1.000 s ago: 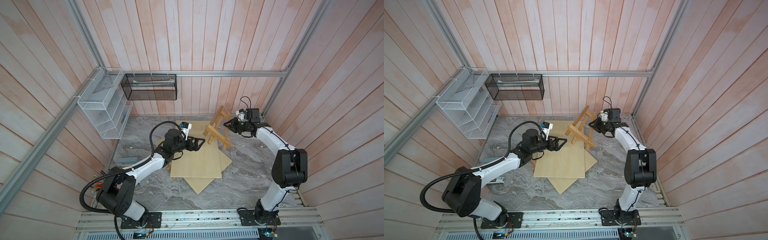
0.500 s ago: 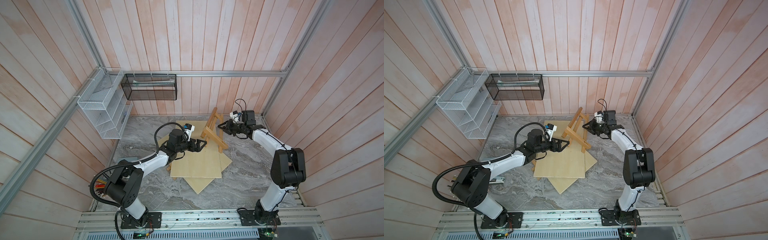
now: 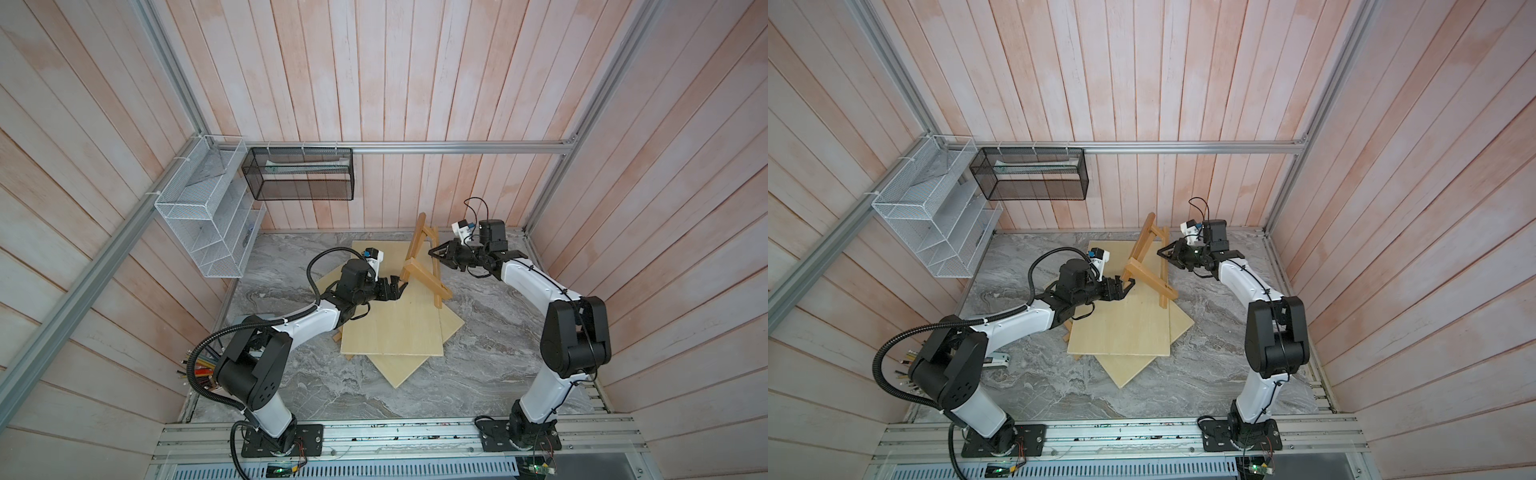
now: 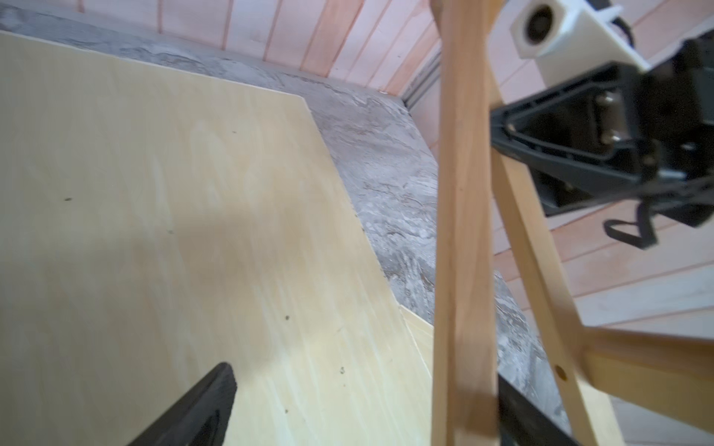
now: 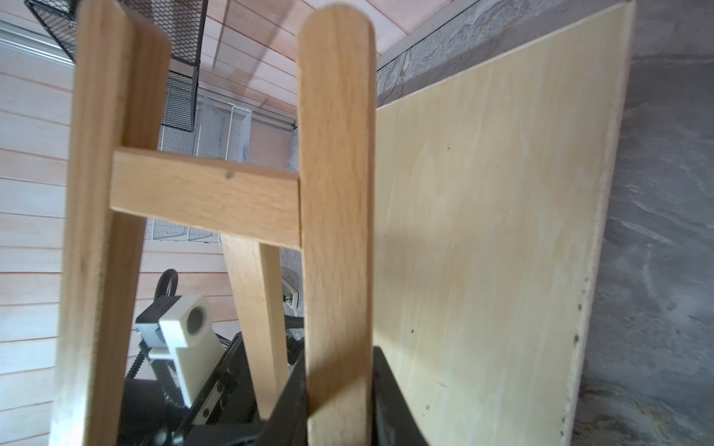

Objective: Assemble the easel
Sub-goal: Unfold the easel.

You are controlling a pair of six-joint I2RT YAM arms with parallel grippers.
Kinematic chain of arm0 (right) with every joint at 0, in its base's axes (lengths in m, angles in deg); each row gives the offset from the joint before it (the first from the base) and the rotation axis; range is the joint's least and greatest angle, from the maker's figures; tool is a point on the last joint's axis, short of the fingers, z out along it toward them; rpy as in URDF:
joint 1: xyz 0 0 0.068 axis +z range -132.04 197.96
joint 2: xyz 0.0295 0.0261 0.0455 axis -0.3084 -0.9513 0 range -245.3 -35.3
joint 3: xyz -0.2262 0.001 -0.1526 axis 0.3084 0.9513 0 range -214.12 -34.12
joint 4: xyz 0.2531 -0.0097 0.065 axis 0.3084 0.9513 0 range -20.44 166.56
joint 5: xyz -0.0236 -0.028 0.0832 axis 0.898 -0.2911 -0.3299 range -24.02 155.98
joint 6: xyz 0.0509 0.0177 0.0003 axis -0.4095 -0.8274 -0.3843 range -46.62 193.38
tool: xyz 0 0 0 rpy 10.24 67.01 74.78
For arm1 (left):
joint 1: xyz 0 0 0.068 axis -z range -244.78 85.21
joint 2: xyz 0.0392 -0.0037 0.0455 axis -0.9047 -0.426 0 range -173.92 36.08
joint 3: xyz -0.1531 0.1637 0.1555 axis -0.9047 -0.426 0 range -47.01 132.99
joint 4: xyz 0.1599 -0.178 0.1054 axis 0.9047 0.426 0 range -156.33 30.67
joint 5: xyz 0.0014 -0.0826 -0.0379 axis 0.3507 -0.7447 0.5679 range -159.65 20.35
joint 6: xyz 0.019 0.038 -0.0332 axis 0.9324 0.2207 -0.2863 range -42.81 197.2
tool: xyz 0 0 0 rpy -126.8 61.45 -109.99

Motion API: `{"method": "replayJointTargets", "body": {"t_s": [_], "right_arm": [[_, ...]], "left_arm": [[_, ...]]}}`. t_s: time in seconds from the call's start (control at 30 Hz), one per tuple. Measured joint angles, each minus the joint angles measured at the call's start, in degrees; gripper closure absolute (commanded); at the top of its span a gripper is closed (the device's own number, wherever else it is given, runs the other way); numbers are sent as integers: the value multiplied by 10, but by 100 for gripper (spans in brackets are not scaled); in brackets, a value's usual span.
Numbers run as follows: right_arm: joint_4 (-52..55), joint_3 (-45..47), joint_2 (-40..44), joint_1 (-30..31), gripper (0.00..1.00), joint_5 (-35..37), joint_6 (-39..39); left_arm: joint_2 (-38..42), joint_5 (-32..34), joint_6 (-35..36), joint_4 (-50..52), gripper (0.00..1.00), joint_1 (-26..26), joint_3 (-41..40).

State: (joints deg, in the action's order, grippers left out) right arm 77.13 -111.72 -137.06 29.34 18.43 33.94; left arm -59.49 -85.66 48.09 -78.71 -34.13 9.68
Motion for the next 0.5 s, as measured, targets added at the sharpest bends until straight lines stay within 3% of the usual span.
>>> {"method": "replayJointTargets", "body": {"t_s": [0.23, 0.5], "right_arm": [[-25, 37, 36, 0, 100, -34, 14], [-44, 43, 89, -30, 100, -17, 18]], "left_arm": [[-20, 35, -37, 10, 4, -44, 0], [-22, 54, -48, 12, 0, -47, 0]]}}
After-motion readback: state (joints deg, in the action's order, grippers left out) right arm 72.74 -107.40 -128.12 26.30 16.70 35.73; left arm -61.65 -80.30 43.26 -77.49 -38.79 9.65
